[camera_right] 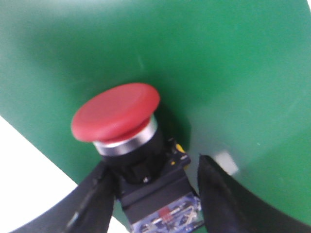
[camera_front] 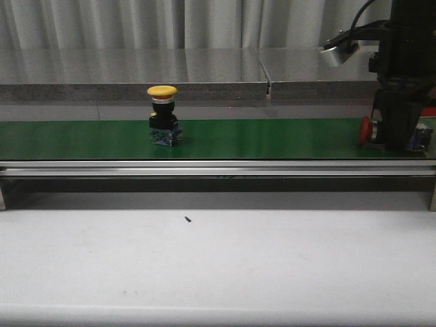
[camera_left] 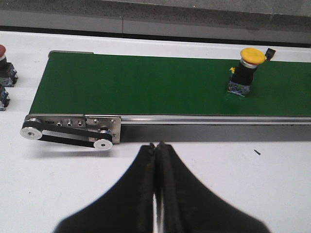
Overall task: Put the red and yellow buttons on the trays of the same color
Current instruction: 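Carry the red button into the red tray and open the right gripper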
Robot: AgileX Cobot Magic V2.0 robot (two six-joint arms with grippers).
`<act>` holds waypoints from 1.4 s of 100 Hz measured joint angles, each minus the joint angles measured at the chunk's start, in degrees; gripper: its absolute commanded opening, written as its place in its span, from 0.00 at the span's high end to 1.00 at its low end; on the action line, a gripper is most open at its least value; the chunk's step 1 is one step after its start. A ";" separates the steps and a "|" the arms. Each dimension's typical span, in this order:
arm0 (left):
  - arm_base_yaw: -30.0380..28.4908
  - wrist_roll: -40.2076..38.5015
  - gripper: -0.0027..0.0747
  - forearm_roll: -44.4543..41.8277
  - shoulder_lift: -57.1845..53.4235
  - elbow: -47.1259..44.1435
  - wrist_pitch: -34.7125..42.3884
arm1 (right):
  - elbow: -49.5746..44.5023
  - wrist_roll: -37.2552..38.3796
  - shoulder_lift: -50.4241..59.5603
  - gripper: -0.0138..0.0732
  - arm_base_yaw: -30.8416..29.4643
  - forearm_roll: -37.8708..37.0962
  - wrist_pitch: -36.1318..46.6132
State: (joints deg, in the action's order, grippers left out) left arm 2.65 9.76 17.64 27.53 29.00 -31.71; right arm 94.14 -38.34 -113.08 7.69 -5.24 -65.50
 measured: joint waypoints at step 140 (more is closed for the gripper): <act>0.00 0.00 0.99 0.00 0.00 0.00 0.00 | -0.78 -33.56 -6.97 0.66 -45.18 74.05 28.05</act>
State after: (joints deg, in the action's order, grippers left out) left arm 2.65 9.76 17.64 27.53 29.00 -31.71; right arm 93.36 -71.90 -120.05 -37.50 68.81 -37.45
